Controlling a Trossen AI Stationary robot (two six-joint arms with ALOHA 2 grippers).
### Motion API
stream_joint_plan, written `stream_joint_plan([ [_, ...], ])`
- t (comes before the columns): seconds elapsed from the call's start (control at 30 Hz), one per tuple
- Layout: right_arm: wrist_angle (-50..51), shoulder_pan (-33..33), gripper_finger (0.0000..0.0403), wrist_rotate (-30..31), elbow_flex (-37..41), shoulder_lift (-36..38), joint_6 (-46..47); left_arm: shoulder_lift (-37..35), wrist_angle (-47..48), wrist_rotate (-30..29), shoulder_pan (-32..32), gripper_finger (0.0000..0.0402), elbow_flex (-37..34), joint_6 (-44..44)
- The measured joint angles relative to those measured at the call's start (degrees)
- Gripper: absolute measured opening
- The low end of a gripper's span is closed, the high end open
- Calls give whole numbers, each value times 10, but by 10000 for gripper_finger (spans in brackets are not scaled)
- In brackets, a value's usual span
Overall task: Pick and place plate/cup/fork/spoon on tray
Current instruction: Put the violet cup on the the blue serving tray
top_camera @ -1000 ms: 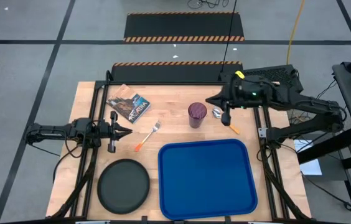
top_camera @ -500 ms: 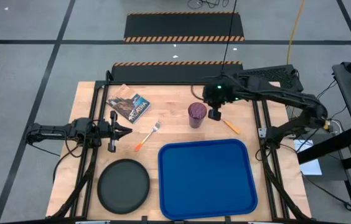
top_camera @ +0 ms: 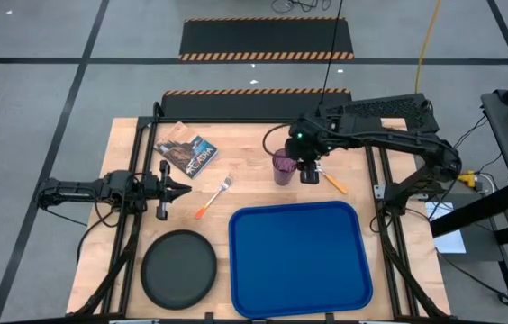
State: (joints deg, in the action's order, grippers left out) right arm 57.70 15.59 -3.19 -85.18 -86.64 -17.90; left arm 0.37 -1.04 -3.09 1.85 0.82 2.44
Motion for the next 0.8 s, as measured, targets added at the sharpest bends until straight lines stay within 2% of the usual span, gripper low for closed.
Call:
stream_joint_plan([
  [0.17,-5,-20,169,0,13,-12,-14,7,0,0,0,31,0,-21],
  [0.37,-34,-31,180,0,30,-22,-17,49,-12,-2,0,31,14,-32],
  [0.5,-44,-31,180,1,41,-21,-14,97,9,-2,0,31,96,-29],
  [0.8,-69,-31,180,1,62,-21,-12,276,200,-2,0,31,340,-12],
])
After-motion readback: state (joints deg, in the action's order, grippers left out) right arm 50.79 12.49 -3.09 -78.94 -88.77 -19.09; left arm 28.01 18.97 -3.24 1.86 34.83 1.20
